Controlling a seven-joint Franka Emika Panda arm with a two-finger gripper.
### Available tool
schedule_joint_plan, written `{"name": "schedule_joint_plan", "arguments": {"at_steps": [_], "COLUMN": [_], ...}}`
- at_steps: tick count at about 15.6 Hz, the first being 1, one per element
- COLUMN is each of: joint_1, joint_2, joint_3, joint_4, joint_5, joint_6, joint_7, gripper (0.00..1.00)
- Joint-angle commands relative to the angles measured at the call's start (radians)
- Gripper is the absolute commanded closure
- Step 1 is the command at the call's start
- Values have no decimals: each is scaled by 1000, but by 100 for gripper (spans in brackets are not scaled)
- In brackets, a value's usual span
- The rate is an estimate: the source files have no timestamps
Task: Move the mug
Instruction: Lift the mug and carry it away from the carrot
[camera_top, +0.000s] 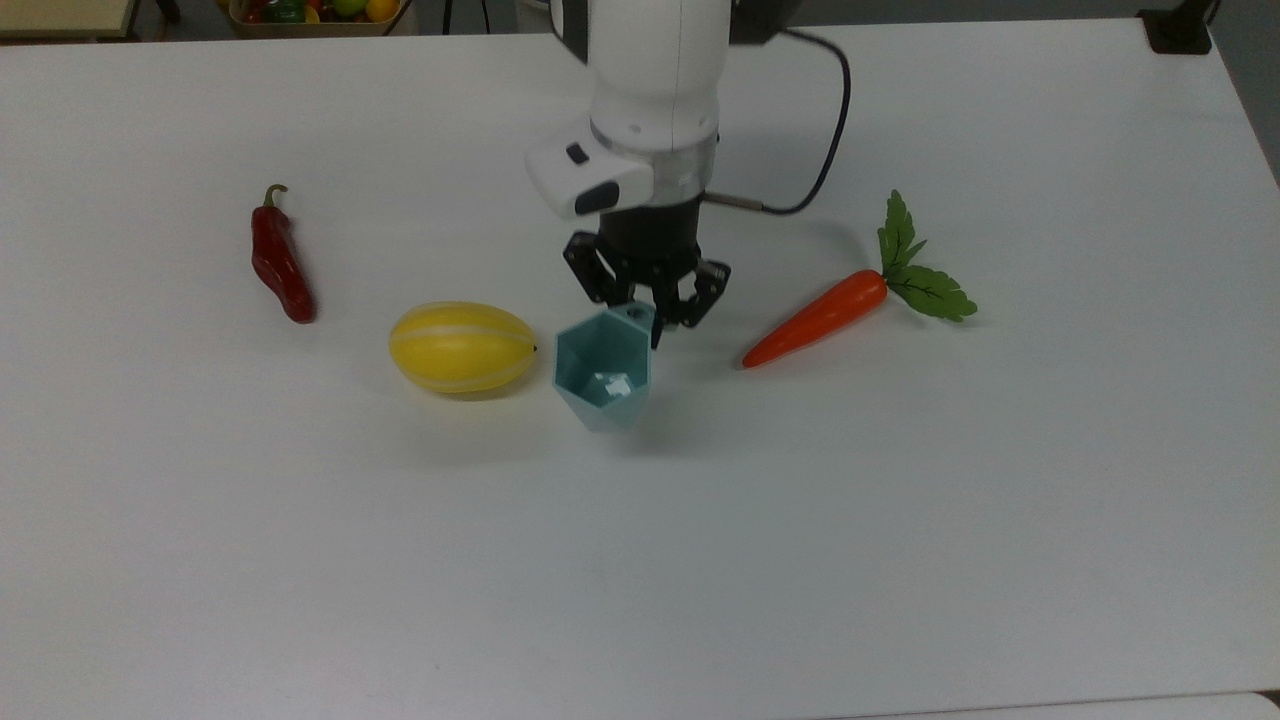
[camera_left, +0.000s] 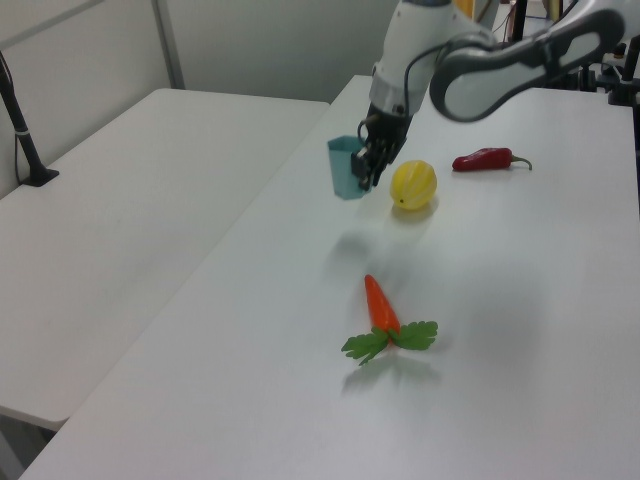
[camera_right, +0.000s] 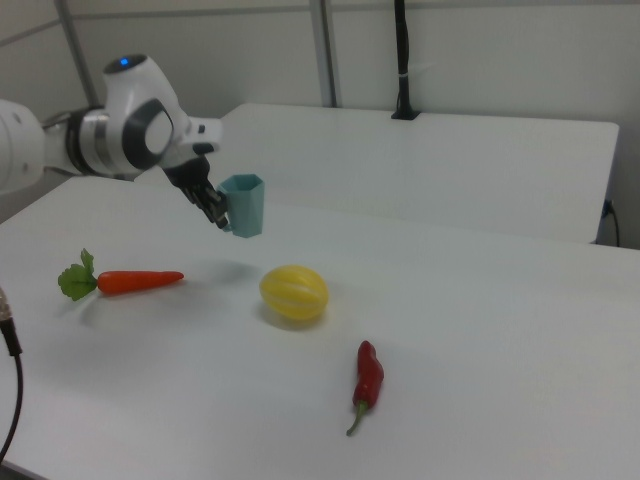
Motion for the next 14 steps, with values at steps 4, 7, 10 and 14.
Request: {"name": "schedule_joint_plan", "arguments": {"at_steps": [4,7,10,14], "joint_1": [-89,-122,-146,-185], "joint_2": [-197,-292,-392,-522], "joint_3": [74,74,67,62], "joint_4": [-48,-88,-156,-316], "joint_5": [121,206,237,252], "joint_6": [-295,-437,-532,-574], "joint_7": [-289,-488,-645,-854], "gripper": [100,100,100,100]}}
